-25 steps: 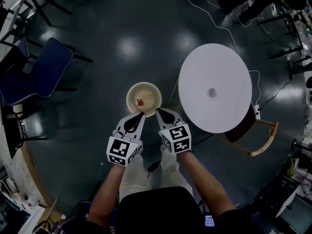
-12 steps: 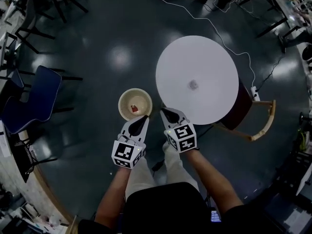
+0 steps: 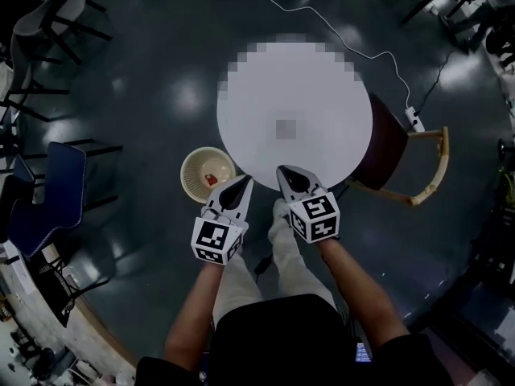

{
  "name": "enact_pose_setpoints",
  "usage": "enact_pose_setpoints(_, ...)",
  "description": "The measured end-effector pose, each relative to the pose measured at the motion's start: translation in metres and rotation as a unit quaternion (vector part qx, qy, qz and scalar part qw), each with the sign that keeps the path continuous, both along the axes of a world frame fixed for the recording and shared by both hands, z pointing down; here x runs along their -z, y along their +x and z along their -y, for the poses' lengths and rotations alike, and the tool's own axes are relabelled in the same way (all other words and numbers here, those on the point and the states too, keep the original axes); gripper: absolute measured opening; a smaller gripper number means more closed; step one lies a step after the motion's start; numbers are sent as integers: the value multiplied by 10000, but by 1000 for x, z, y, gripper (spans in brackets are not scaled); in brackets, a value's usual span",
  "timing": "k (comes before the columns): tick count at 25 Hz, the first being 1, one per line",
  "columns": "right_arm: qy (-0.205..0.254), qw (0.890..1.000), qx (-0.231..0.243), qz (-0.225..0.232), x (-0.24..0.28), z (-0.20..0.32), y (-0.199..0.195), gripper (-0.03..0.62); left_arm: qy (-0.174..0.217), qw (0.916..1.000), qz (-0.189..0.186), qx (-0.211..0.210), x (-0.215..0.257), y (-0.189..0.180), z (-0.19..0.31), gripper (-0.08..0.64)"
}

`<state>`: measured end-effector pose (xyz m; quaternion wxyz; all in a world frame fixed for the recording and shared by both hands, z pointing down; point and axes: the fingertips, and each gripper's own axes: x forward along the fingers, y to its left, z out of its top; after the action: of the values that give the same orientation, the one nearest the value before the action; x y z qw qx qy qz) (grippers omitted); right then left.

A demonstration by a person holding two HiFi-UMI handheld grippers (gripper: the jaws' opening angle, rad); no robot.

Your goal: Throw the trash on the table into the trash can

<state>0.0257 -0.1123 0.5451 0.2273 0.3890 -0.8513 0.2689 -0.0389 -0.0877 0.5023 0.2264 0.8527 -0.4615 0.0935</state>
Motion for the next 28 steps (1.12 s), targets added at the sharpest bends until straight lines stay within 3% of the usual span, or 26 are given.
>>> enact_pose_setpoints(6,-54,9996,-253,-83,-16,9,54,19,26,9981,488,-387,-26,48,29,15)
enact_pose_setpoints(16,-281,9987,-397,-131,-50,7,104,20,-26,9978,535,-391,-60,91,87,18)
enact_pose_setpoints(28,-436,9974,-575,21,-88,14,136,20,25,9915,1153,-609,-114,121,144,226)
